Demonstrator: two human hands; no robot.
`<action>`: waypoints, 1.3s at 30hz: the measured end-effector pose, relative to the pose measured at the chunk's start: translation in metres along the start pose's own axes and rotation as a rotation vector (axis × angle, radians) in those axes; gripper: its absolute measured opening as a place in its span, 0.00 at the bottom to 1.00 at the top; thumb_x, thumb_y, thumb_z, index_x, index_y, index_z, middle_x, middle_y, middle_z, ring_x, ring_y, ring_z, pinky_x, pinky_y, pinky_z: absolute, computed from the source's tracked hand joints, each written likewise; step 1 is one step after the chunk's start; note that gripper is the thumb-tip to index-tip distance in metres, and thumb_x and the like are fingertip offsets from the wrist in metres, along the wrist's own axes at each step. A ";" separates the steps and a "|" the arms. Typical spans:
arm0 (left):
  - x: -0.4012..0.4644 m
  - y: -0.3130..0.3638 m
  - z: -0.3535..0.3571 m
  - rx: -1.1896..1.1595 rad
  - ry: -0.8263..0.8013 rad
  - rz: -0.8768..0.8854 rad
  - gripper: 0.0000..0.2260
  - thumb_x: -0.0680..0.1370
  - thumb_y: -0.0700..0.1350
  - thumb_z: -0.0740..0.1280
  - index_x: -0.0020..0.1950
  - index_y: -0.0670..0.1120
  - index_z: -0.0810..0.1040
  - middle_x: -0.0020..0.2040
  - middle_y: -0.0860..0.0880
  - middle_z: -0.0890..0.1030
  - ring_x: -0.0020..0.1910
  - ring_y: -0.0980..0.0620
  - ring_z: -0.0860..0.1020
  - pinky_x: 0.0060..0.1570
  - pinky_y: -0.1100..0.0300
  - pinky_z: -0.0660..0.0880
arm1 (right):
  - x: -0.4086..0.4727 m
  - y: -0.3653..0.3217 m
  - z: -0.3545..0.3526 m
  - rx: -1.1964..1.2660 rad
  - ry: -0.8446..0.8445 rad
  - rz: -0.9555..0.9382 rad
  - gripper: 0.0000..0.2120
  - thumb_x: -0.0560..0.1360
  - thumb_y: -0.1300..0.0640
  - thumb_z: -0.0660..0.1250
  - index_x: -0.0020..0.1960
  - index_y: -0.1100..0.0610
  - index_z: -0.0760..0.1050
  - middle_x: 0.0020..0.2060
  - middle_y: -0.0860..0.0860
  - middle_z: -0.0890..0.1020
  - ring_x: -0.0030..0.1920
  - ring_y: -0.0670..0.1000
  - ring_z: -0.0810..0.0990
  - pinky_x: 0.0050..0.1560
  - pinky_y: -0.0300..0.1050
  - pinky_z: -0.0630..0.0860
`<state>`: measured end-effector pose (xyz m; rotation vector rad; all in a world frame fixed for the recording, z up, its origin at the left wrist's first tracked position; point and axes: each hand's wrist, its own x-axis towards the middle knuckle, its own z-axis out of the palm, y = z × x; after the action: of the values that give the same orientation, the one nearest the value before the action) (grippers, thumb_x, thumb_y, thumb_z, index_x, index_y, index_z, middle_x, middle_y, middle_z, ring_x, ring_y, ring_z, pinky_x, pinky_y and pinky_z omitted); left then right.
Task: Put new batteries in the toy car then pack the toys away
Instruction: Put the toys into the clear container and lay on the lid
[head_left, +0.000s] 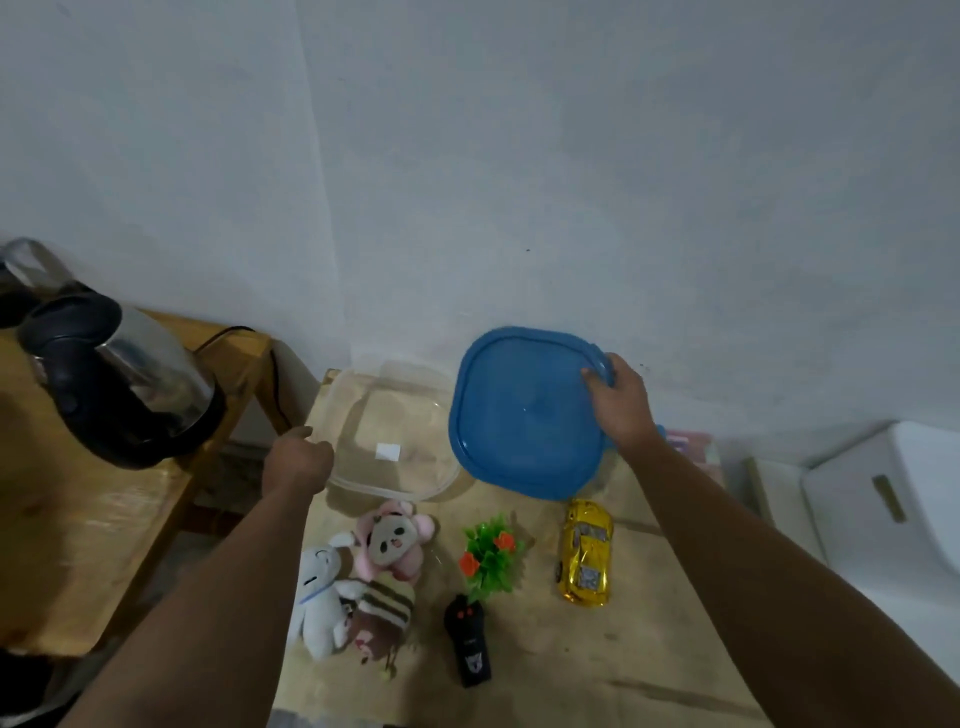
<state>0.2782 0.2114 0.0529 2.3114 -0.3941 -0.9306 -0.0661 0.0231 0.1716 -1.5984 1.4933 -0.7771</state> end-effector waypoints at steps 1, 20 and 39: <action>0.002 -0.002 0.001 0.009 0.005 0.002 0.25 0.78 0.43 0.64 0.77 0.48 0.71 0.71 0.39 0.76 0.60 0.34 0.78 0.56 0.40 0.82 | 0.000 0.014 -0.003 -0.011 0.023 0.041 0.06 0.81 0.61 0.64 0.53 0.64 0.77 0.47 0.62 0.81 0.44 0.53 0.77 0.42 0.44 0.71; 0.004 -0.017 0.009 -0.052 0.056 0.010 0.32 0.70 0.46 0.63 0.75 0.50 0.73 0.65 0.40 0.81 0.57 0.35 0.81 0.54 0.39 0.82 | 0.029 0.119 -0.004 0.095 0.088 0.296 0.23 0.80 0.66 0.65 0.74 0.62 0.66 0.41 0.55 0.81 0.41 0.51 0.79 0.49 0.46 0.75; -0.092 -0.073 -0.043 0.745 -0.201 0.296 0.38 0.76 0.67 0.66 0.81 0.54 0.60 0.77 0.41 0.66 0.74 0.34 0.63 0.68 0.40 0.69 | -0.208 -0.017 0.166 -0.888 -0.854 -0.347 0.27 0.75 0.48 0.67 0.72 0.49 0.66 0.66 0.55 0.72 0.62 0.62 0.75 0.55 0.52 0.73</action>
<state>0.2464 0.3300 0.0787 2.6838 -1.3159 -0.9727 0.0609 0.2520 0.1220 -2.4296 0.9275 0.5057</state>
